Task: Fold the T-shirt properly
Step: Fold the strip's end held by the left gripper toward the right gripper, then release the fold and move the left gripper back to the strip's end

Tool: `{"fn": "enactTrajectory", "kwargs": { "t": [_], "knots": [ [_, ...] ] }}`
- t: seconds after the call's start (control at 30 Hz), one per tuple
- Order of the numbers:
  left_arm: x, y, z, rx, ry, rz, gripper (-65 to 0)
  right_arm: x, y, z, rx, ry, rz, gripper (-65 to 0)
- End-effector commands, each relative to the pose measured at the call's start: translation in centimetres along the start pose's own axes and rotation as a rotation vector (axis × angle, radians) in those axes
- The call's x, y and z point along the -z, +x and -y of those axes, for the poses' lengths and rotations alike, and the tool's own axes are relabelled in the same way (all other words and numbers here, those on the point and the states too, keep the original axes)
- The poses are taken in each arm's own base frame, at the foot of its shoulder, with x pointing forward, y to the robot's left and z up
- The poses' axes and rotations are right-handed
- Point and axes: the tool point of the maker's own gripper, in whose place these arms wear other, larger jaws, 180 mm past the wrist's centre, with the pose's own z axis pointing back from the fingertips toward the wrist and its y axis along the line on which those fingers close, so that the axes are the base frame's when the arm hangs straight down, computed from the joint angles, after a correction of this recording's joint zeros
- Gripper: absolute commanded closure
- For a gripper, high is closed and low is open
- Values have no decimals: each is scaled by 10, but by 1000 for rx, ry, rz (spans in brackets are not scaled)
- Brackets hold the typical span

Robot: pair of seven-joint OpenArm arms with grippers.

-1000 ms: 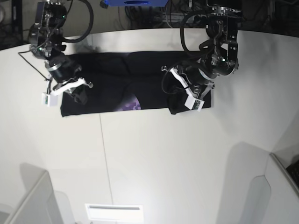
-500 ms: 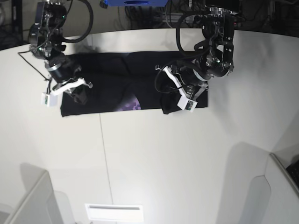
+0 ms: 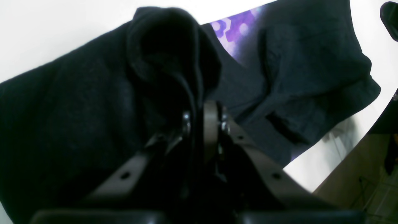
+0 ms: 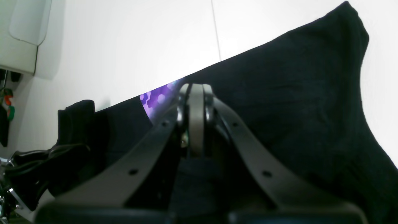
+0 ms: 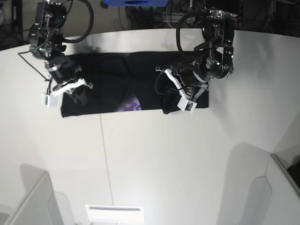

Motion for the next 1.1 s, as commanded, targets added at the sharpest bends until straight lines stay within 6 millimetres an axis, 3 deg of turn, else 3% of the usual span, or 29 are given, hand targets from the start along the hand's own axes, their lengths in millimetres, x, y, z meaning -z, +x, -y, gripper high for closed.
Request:
{"fn": "enactTrajectory", "kwargs": {
  "t": [0.0,0.17,0.43,0.67,0.8,1.07],
  "knots": [
    [-2,13,4,6,-15,43,0,-2,14,-4,-11,14,44,0],
    [-2,12,5,5,-17,41,-3,-2,14,-4,-11,14,44,0],
    [-2,9,6,3,-18,35,-219,-2,14,-3,-10,13,44,0],
    [10,1,35,60,-89,-5,-385,-2,14,-4,-8,13,44,0],
    [16,4,36,63,-99,-13,-403,-2,14,-4,-8,13,44,0],
    [28,-8,77,152,-196,-68,-397,-2,15,-4,-6,14,50,0]
  ]
}}
